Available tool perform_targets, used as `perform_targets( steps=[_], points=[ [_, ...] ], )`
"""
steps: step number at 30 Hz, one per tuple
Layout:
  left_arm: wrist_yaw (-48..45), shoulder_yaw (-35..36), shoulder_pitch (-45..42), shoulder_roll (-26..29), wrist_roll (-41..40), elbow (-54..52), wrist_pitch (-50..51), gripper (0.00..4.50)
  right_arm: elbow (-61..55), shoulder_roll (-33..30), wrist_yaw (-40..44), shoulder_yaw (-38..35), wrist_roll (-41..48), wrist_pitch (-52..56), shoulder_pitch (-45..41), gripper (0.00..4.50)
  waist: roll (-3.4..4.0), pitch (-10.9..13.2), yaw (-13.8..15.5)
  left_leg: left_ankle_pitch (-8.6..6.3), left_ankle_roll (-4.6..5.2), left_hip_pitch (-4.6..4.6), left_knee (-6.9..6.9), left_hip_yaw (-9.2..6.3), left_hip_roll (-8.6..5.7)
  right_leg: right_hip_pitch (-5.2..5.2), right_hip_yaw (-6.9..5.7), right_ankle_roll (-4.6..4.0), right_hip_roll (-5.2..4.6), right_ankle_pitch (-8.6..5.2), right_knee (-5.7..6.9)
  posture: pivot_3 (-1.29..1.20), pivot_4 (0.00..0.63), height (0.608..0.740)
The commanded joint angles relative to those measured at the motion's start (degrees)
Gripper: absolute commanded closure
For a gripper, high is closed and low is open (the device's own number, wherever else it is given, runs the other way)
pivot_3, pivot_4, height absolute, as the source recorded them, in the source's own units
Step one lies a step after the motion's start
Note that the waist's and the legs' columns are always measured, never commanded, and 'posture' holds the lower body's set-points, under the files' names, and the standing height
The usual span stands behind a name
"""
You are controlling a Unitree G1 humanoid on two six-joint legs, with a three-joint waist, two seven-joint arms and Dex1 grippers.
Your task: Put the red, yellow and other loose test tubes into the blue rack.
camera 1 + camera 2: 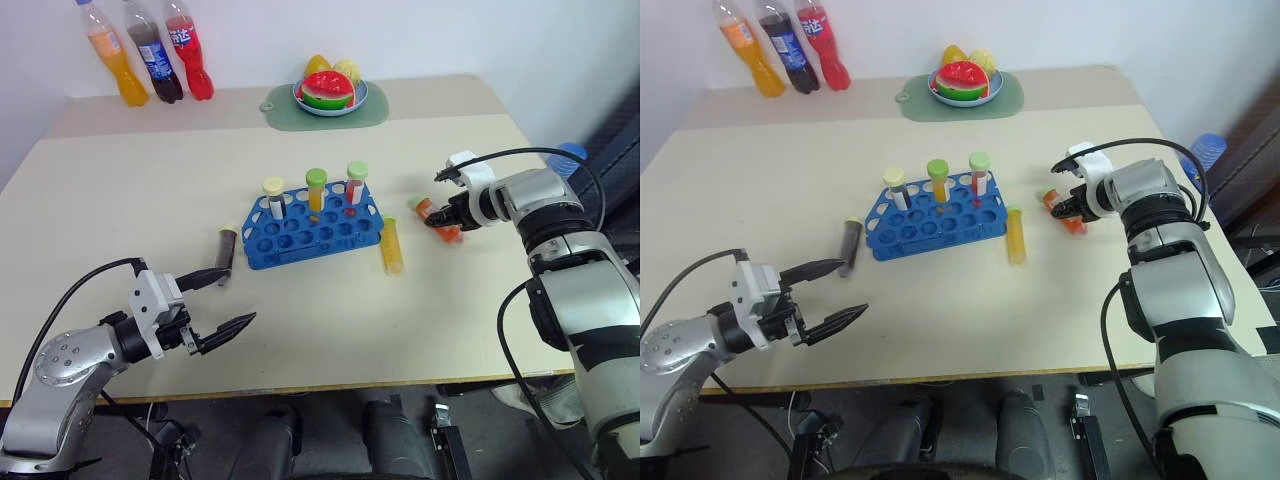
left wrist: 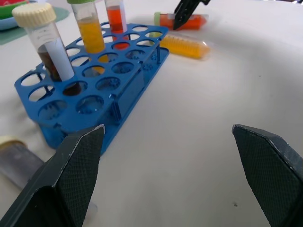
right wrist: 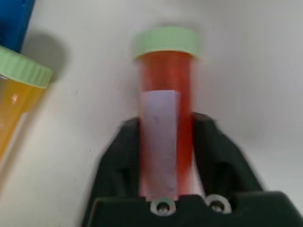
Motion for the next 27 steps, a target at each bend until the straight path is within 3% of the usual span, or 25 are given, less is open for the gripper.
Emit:
perform_targets(
  steps=[1, 6, 10, 15, 19, 23, 27],
  points=[
    [0.7, 1.69, -0.02, -0.61, -1.15, -1.88, -0.37, 0.0, -3.05, -2.77, -2.31, -2.27, -1.75, -8.63, 1.75, 3.68, 0.0, 0.0, 0.17, 0.0, 0.0, 0.0, 0.0, 0.0, 0.0, 0.0, 0.0, 0.0, 0.0, 0.0, 0.02, 0.0, 0.15, 0.74],
    [1.28, 0.9, -1.33, -1.86, -0.77, -0.97, -0.84, 0.0, -20.86, -5.71, -2.59, -15.37, 7.37, -20.31, 13.62, 3.68, 0.0, 0.0, 0.62, 0.01, -0.01, -0.02, 0.01, -0.02, -0.02, -0.01, -0.01, 0.0, -0.02, 0.0, 0.03, 0.0, 0.15, 0.74],
    [0.78, 0.77, -2.09, -1.83, 0.02, 0.04, -1.48, 0.0, -46.63, -4.41, 5.08, -24.37, 19.28, -26.6, 31.98, 3.68, 0.0, 0.0, 0.33, 0.01, -0.01, 0.01, -0.02, -0.01, 0.03, -0.03, -0.03, 0.0, 0.01, 0.0, 0.09, 0.0, 0.15, 0.74],
    [0.65, 0.3, -3.55, -1.99, -0.51, 0.47, -1.12, 0.0, -63.21, 1.52, 4.14, -26.84, 28.67, -23.26, 44.05, 3.68, 0.0, 0.0, 0.07, 0.0, 0.01, 0.14, 0.04, 0.13, 0.07, 0.01, 0.03, -0.01, 0.01, 0.0, 0.19, 0.0, 0.15, 0.74],
    [0.22, -0.09, -4.68, -2.14, -0.19, 1.66, -1.52, 0.0, -63.93, 9.48, 0.17, -24.74, 29.49, -25.38, 43.3, 3.68, -0.05, -0.03, 0.22, 0.04, -0.04, 0.22, 0.06, 0.15, 0.11, 0.05, 0.02, -0.13, 0.04, 0.09, 0.27, 0.0, 0.15, 0.74],
    [1.38, -0.59, -5.6, -3.08, -0.43, 0.78, -1.02, 0.0, -56.25, 18.45, -4.66, -22.12, 24.03, -36.08, 41.32, 3.68, -0.06, -0.04, 0.22, 0.05, -0.06, 0.25, 0.04, 0.13, 0.11, 0.05, 0.02, -0.13, 0.05, 0.09, 0.26, 0.0, 0.15, 0.74],
    [1.9, -0.1, -4.86, -3.4, -0.53, 0.02, -0.84, 0.0, -47.8, 23.25, -6.71, -21.5, 21.6, -44.0, 39.02, 3.68, -0.1, -0.06, 0.38, 0.19, -0.31, 0.22, 0.03, 0.13, 0.1, 0.02, 0.0, -0.13, 0.04, 0.09, 0.24, 0.0, 0.15, 0.74]
  ],
)
